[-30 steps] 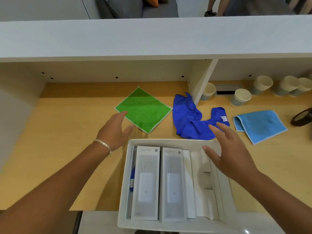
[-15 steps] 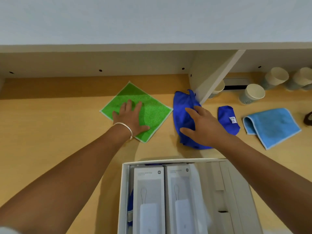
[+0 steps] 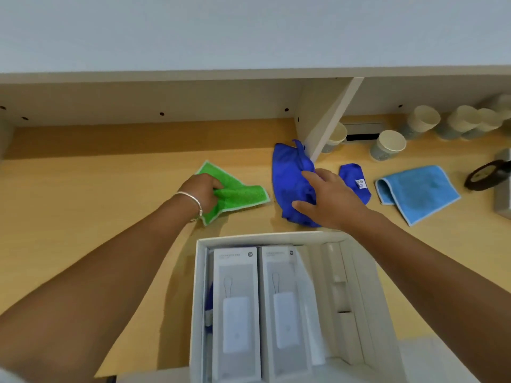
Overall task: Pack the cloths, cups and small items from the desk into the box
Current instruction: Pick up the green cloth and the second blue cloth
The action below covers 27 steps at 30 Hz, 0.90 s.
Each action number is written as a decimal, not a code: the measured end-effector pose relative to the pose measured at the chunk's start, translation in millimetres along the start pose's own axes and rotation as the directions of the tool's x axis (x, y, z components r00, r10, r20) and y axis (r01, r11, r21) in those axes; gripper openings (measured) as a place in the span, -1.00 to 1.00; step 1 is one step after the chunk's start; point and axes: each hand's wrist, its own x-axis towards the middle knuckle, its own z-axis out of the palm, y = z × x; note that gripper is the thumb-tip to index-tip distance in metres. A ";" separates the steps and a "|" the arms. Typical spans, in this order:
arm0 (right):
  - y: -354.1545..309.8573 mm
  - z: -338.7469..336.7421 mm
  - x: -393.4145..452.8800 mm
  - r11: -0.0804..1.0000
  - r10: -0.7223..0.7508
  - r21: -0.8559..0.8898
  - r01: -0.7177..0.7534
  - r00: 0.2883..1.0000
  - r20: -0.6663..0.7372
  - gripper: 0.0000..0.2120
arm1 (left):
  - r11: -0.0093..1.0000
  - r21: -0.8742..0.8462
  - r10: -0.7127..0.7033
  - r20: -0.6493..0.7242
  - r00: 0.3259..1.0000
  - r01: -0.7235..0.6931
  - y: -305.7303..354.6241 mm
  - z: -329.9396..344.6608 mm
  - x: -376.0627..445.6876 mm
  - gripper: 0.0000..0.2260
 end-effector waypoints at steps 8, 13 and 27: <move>20.9 -22.8 -62.1 0.996 -0.084 0.017 0.086 0.994 -0.073 -0.27 | 0.979 -0.068 0.144 -0.432 0.890 -0.191 49.6 -52.5 -142.4 -0.74; 34.2 -30.2 -99.6 0.988 -0.153 0.002 0.153 0.984 -0.093 -0.26 | 0.968 0.064 0.245 -0.467 0.849 -0.244 88.9 -36.8 -228.3 -0.75; 46.9 -11.9 -110.7 0.975 -0.223 0.006 0.224 0.972 -0.079 -0.26 | 0.981 0.165 0.070 0.189 0.979 -0.102 95.2 49.6 -247.2 -0.40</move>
